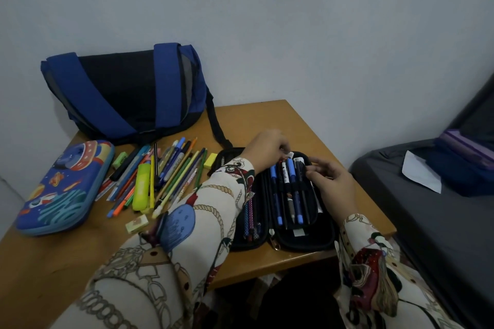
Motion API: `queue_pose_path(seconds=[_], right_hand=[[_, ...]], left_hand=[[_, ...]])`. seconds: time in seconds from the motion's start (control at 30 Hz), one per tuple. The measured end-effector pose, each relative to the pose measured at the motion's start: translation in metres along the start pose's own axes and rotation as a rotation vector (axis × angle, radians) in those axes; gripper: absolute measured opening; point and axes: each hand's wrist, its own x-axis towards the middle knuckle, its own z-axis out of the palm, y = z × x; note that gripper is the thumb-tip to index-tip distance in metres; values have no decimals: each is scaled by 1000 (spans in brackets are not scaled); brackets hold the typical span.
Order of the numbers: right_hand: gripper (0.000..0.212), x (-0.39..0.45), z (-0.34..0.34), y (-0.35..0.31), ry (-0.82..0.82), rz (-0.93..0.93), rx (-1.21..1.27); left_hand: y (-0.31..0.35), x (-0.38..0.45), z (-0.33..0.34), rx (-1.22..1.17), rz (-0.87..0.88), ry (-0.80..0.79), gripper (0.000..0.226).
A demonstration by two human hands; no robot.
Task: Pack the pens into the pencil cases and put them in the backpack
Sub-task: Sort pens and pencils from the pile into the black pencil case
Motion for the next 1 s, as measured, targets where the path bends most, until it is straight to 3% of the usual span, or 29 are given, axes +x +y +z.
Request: queue_pose_path(seconds=[0.5,0.77,1.0], right_hand=[[31,2,0,3,0,2,8],[30,0,0,1,0,-6,27],[30,0,0,0,0,-17,13]], left_hand=[[1,-5,4,-84,-145,12,17],[4,-6,6,-68,-34,95,12],[3,0,8,24,-41,-47,20]])
